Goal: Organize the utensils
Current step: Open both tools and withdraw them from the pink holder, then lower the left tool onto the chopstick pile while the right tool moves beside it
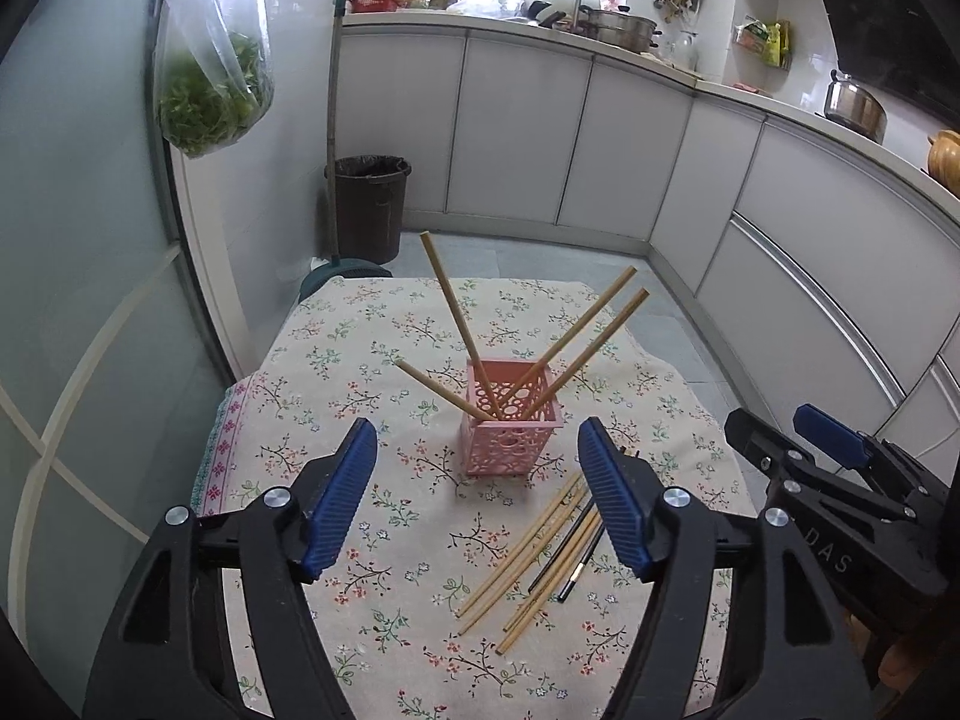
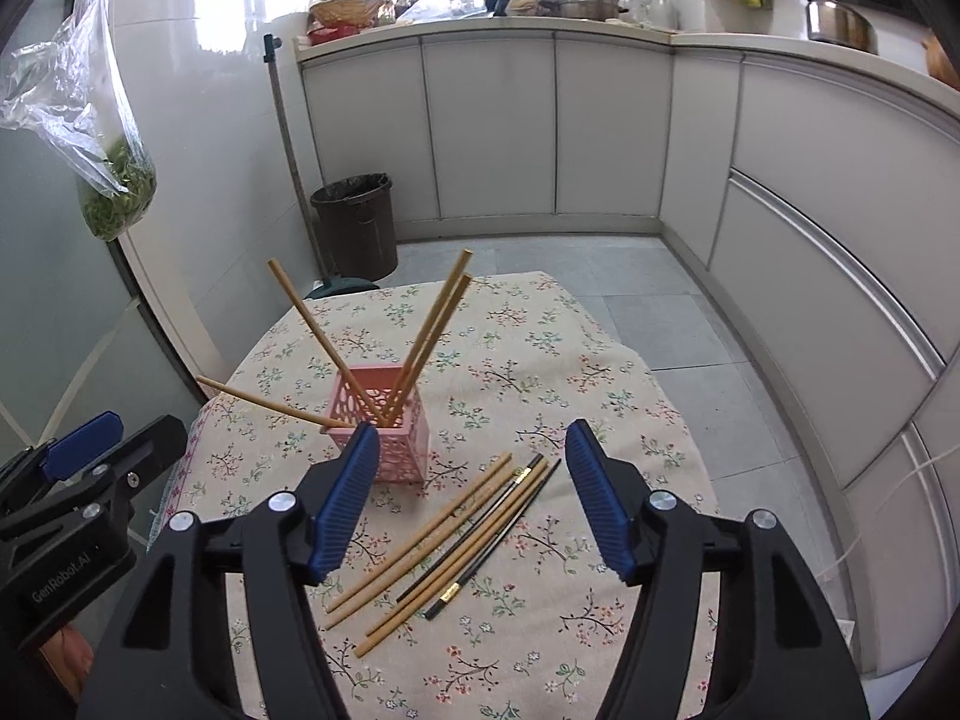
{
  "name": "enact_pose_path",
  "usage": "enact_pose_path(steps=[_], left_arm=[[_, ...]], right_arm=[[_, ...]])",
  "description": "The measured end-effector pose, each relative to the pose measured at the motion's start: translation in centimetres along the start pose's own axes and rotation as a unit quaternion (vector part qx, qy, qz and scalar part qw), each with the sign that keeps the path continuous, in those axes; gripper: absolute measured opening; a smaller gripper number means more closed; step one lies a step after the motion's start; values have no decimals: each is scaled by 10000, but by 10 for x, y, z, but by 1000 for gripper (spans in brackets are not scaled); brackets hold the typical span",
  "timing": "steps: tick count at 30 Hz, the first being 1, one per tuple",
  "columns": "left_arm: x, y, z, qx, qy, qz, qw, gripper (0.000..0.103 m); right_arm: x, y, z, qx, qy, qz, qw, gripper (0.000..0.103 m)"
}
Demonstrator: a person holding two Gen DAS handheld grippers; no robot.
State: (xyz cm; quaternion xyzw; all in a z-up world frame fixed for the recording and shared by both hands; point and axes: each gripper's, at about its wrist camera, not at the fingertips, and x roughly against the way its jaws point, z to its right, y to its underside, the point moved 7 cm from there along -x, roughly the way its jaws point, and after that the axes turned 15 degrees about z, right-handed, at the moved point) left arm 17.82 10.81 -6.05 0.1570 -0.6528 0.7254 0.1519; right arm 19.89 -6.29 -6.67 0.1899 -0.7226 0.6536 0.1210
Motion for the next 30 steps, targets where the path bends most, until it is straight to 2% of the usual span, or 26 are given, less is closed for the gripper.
enact_pose_path(steps=[4,8,12,17,22,25,30], left_arm=[[1,2,7,-78,26,7,10000,71],[3,3,13,-182,34,72,9998,75],[3,7,19,-302,20,86,9995,84],[2,12,25,-398,-7,69,9992,95],[-4,19,32,-589,-32,-25,9983,96],[-15,31,37,-746,4,-263,9969,96],[-43,62,55,-984,257,-977,9900,96]], right_arm=[[3,3,11,-70,197,81,9997,74],[7,4,21,-103,400,197,9990,85],[13,5,30,-145,624,359,9973,96],[15,12,41,-323,736,269,9964,97],[16,26,59,-572,854,56,9947,97],[21,38,79,-865,1000,-73,9912,97],[27,65,122,-1471,1240,-476,9802,97]])
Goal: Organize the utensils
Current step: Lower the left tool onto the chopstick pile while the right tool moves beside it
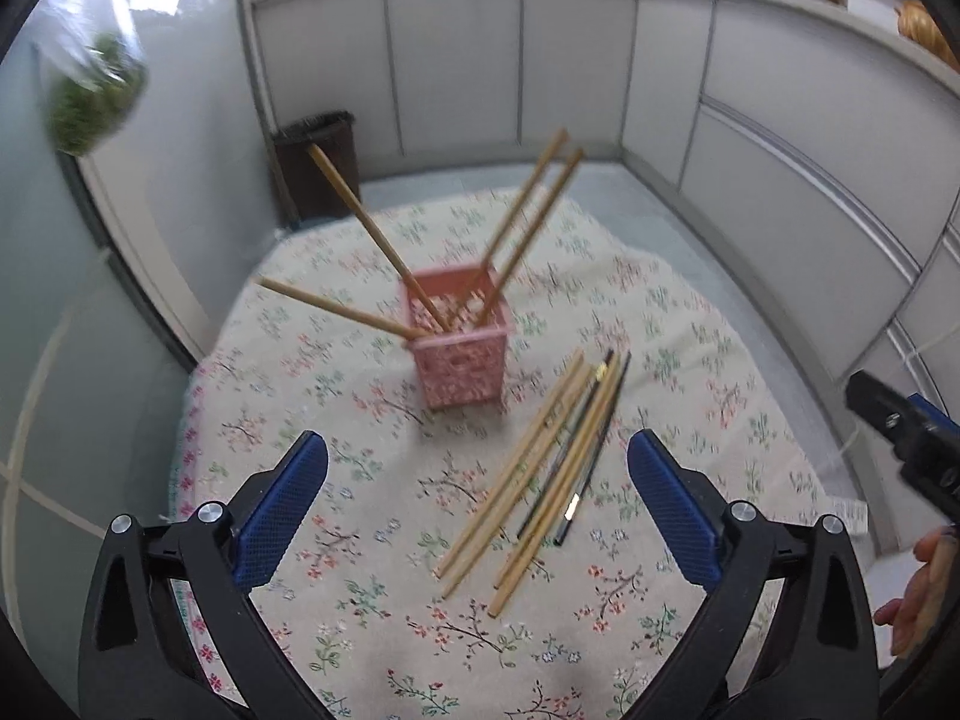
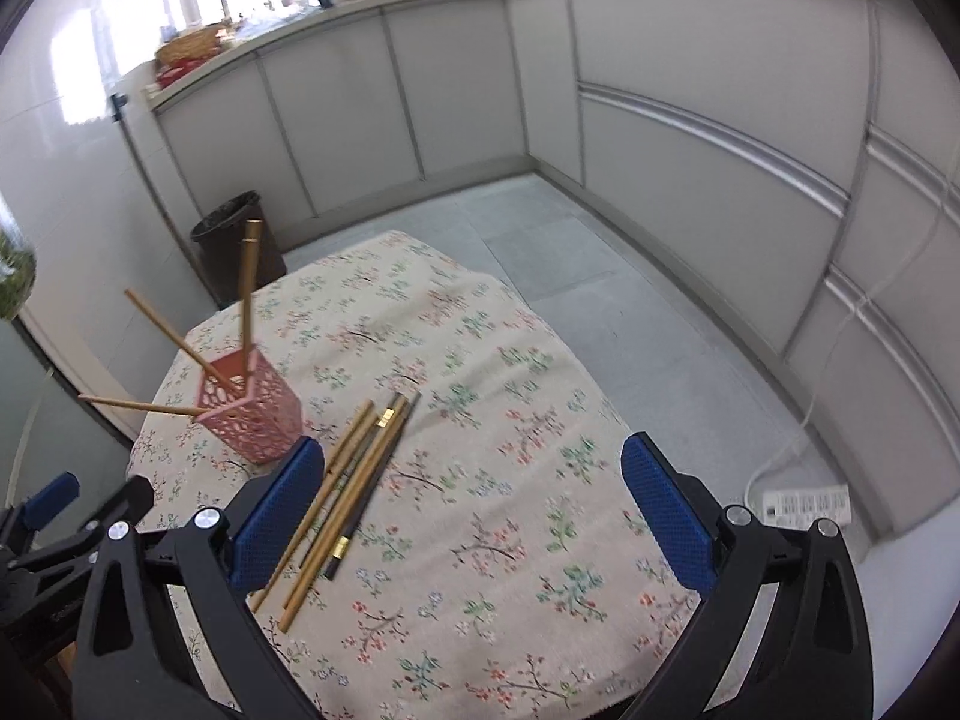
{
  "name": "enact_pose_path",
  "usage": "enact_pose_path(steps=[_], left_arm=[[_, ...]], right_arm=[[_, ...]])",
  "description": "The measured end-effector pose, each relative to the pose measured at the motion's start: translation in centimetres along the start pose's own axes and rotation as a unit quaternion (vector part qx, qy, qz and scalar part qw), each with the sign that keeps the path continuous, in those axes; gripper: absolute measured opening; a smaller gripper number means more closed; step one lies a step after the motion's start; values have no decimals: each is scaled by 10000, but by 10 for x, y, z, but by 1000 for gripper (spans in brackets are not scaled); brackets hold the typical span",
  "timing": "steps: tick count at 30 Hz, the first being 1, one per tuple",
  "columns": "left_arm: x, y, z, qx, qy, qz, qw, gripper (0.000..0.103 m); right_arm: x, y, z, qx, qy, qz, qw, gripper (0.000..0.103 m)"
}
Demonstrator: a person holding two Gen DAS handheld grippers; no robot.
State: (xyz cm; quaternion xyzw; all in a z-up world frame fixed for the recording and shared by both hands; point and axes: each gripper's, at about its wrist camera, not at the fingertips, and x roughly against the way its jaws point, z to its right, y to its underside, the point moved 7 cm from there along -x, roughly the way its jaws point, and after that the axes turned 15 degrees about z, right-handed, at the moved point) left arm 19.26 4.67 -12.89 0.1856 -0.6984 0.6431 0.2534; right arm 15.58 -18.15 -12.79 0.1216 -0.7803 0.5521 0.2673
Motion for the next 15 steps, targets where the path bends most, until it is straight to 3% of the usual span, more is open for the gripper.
enact_pose_path(steps=[6,15], left_arm=[[-46,20,30,116,545,-948,9939,96],[-110,21,83,-486,862,-1637,9815,92]], right_arm=[[-13,15,37,-818,30,-596,9949,97],[-23,21,61,-1625,-200,-1058,9808,97]])
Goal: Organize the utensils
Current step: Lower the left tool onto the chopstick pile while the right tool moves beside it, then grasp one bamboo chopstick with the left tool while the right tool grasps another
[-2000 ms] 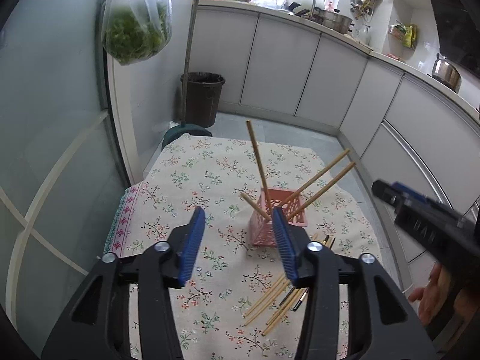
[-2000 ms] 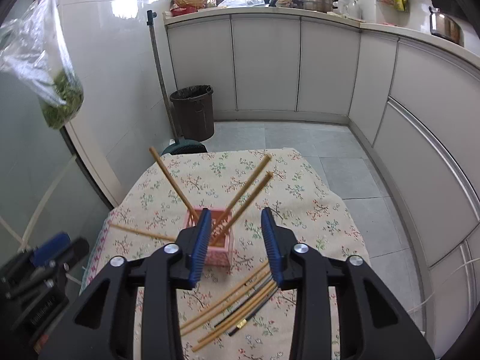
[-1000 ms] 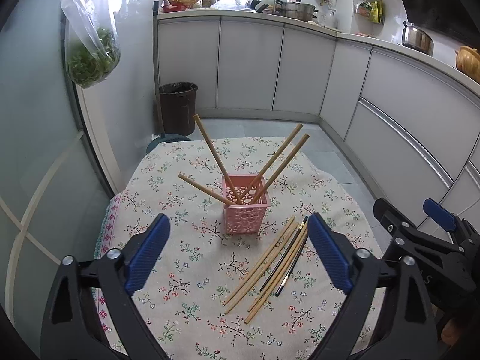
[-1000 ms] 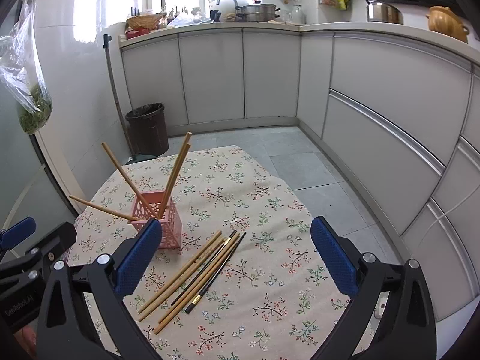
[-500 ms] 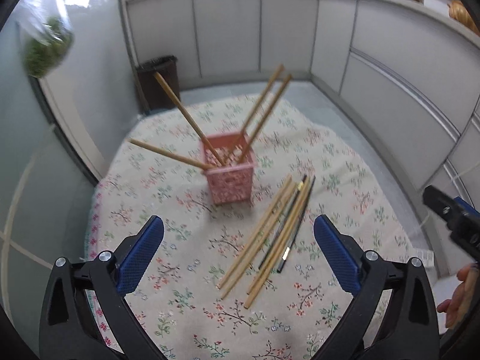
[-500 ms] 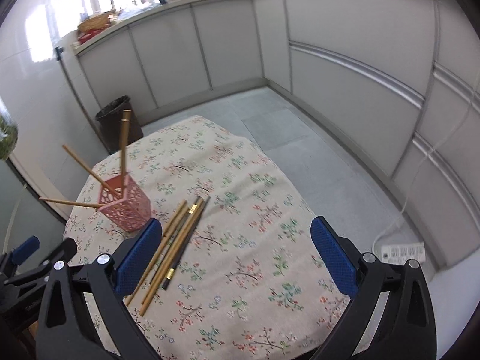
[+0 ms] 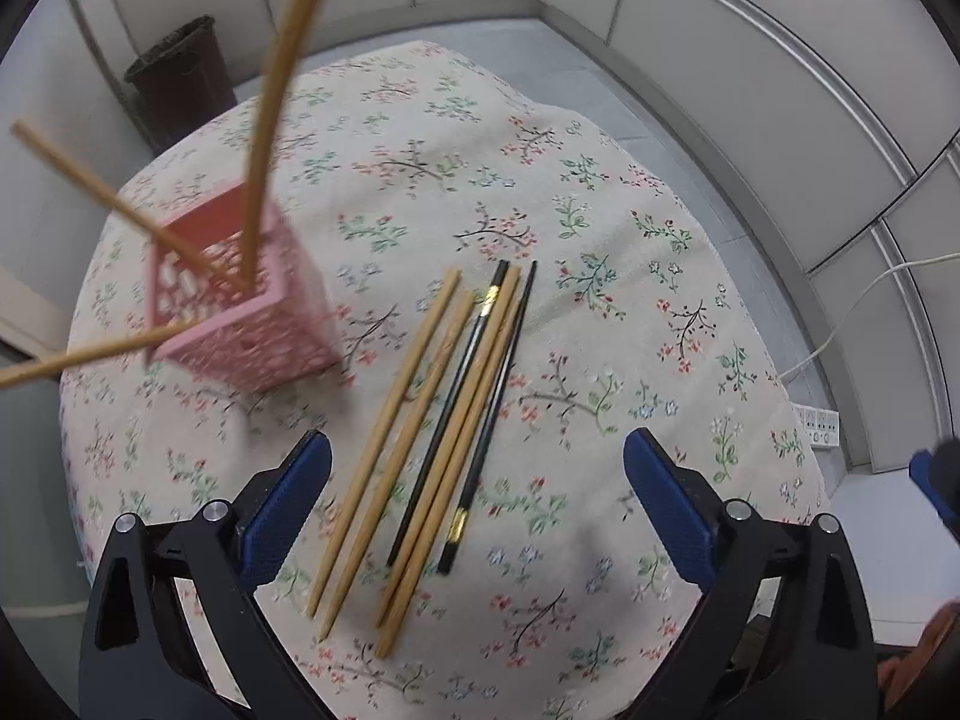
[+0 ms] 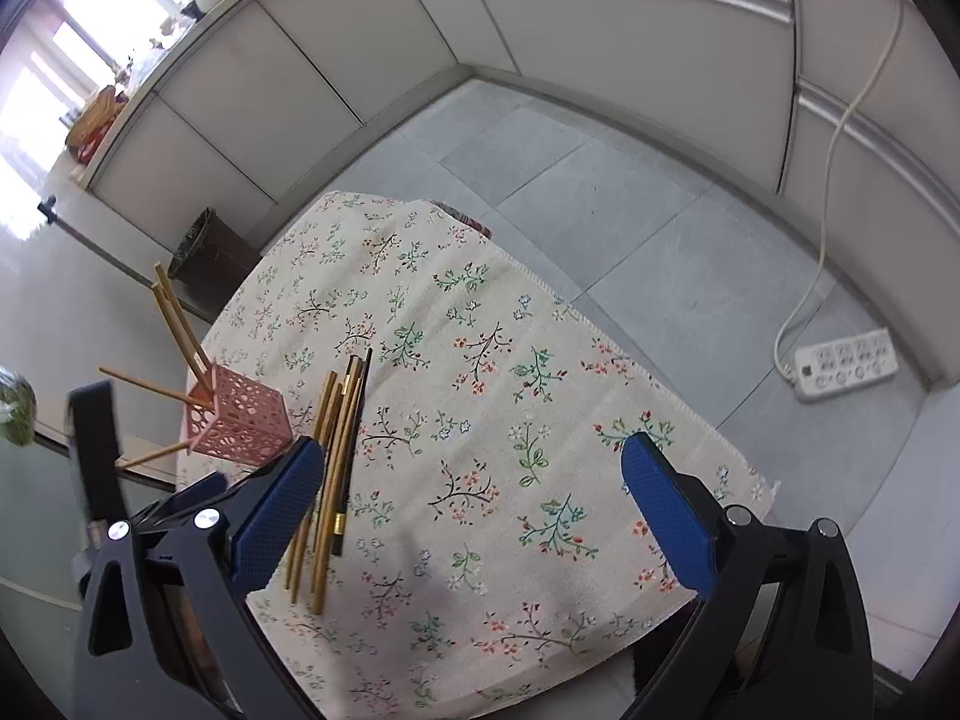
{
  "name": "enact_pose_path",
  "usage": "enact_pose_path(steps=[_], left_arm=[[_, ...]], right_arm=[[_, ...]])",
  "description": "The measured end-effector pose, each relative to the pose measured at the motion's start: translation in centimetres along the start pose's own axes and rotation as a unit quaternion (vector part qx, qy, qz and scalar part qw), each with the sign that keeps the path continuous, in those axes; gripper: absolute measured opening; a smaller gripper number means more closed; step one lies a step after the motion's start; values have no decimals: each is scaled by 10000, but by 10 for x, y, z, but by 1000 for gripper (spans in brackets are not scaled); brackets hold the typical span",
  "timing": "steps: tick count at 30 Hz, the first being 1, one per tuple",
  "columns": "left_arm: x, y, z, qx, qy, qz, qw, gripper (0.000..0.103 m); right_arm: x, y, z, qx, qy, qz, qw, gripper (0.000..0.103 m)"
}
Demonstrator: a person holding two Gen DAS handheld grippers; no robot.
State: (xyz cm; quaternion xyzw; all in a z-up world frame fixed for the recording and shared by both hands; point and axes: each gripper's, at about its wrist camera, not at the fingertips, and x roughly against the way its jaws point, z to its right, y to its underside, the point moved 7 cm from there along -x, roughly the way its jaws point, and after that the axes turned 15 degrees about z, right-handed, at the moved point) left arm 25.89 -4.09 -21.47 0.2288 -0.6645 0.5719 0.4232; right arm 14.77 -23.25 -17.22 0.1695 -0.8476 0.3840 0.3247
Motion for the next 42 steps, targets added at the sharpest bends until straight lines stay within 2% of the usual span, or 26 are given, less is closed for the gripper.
enact_pose_path(steps=[2,4,5,8,12,17,20,33,37,42], left_arm=[[-12,-10,10,-252,-99,-79,9996,86],[-23,-19,21,-557,-126,-175,9982,75],[-30,-23,26,-733,-205,-257,9968,66],[-50,-33,27,-1100,-594,-436,9912,53],[-73,-41,18,-1303,-960,-723,9842,30],[-94,-44,3,-1397,-1270,-986,9771,15],[-105,-44,2,-1463,-1337,-1080,9742,11],[-133,-38,-16,-1071,-1135,-1236,9800,12],[-134,-37,-14,-1192,-1093,-1267,9787,10],[-122,-25,-2,-855,-618,-1290,9860,8]], right_arm=[[0,-1,2,-189,-97,-106,9997,97],[0,-3,5,-352,-200,-193,9990,97],[1,-4,5,-412,-240,-214,9986,97],[1,-7,10,-562,-337,-285,9974,97],[0,-11,18,-806,-428,-402,9950,97],[2,-15,23,-974,-530,-476,9927,97],[4,-18,23,-968,-579,-440,9926,97],[1,-17,27,-963,-536,-538,9925,97],[-2,-15,27,-958,-513,-600,9923,97],[-3,-14,27,-911,-451,-596,9930,97]])
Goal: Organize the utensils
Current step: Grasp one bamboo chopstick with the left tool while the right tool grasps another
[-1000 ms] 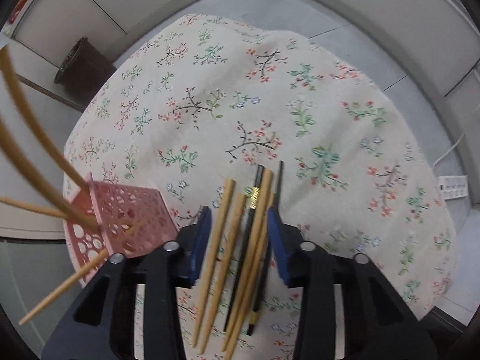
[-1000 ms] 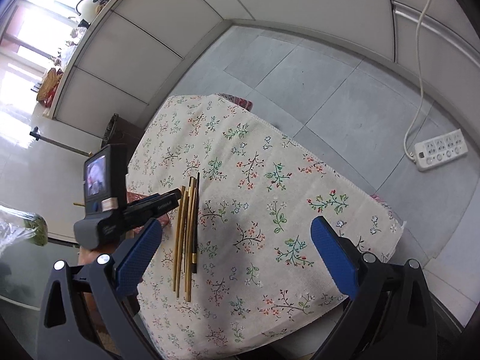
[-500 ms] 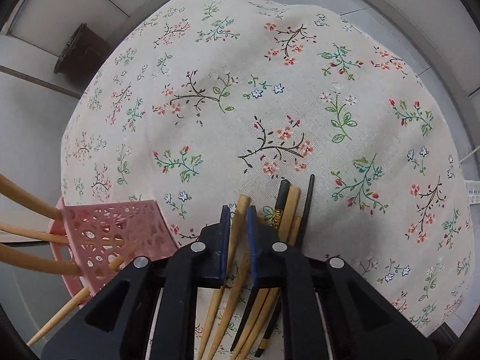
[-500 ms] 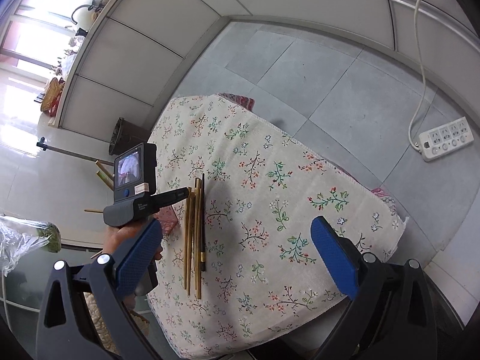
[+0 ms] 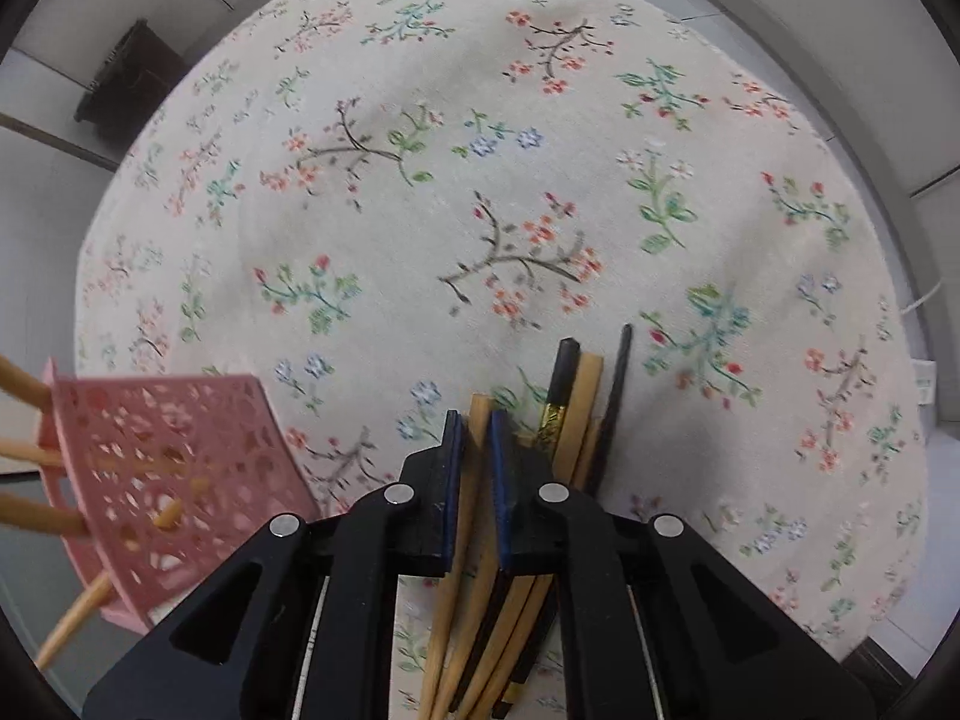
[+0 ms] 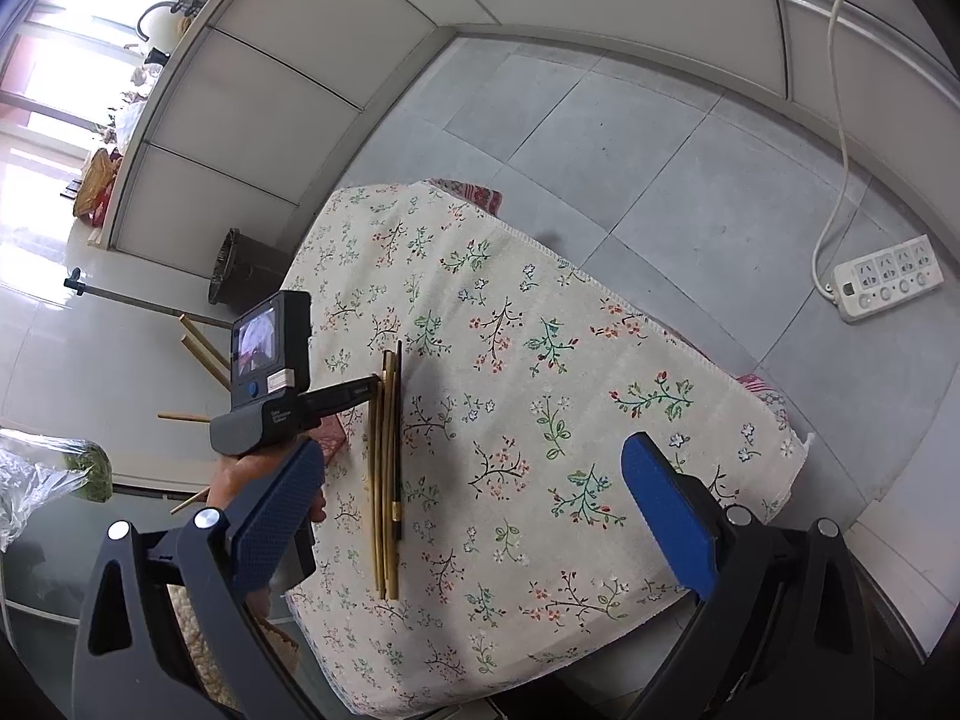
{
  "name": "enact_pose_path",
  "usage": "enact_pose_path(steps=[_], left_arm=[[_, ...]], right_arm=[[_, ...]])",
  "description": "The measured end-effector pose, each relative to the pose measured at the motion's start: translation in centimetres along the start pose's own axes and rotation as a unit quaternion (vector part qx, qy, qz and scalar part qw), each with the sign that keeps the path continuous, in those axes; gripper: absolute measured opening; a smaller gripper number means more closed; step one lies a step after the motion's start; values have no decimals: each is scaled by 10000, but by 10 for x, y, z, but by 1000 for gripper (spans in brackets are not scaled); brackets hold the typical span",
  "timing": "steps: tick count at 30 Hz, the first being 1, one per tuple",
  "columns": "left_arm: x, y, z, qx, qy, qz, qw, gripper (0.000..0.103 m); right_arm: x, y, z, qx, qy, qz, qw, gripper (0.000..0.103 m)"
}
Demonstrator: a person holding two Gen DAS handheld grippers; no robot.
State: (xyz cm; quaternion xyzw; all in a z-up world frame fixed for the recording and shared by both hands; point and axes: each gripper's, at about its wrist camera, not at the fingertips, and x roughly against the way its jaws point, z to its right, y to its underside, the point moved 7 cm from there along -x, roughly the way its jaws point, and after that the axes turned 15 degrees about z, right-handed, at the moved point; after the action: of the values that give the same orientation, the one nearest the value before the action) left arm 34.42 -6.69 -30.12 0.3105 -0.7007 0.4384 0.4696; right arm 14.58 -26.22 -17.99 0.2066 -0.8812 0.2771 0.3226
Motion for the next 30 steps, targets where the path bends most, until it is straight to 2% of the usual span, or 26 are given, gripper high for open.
enact_pose_path(steps=[4,7,11,15,17,18,22,27,30], left_arm=[[16,15,12,-98,189,217,9995,7],[43,24,16,-145,115,721,9972,7],[99,47,10,14,291,1398,9898,7],[161,77,1,148,288,2054,9782,7],[192,93,-7,208,229,2373,9710,7],[203,99,-10,290,216,2454,9687,7],[234,130,-26,520,91,2775,9593,6],[249,162,-46,872,146,3077,9474,6],[255,166,-64,1112,251,3212,9401,6]], right_arm=[[-6,4,-1,50,64,-100,9999,97],[-15,9,-1,250,246,-162,9993,97],[-39,15,-7,505,423,-327,9973,97],[-72,21,-19,390,313,-631,9968,96],[-91,23,-30,356,238,-801,9959,88],[-100,25,-34,388,284,-892,9949,74],[-142,32,-46,293,396,-1197,9916,45],[-178,45,-58,176,480,-1349,9895,35],[-192,48,-59,239,652,-1380,9880,27]])
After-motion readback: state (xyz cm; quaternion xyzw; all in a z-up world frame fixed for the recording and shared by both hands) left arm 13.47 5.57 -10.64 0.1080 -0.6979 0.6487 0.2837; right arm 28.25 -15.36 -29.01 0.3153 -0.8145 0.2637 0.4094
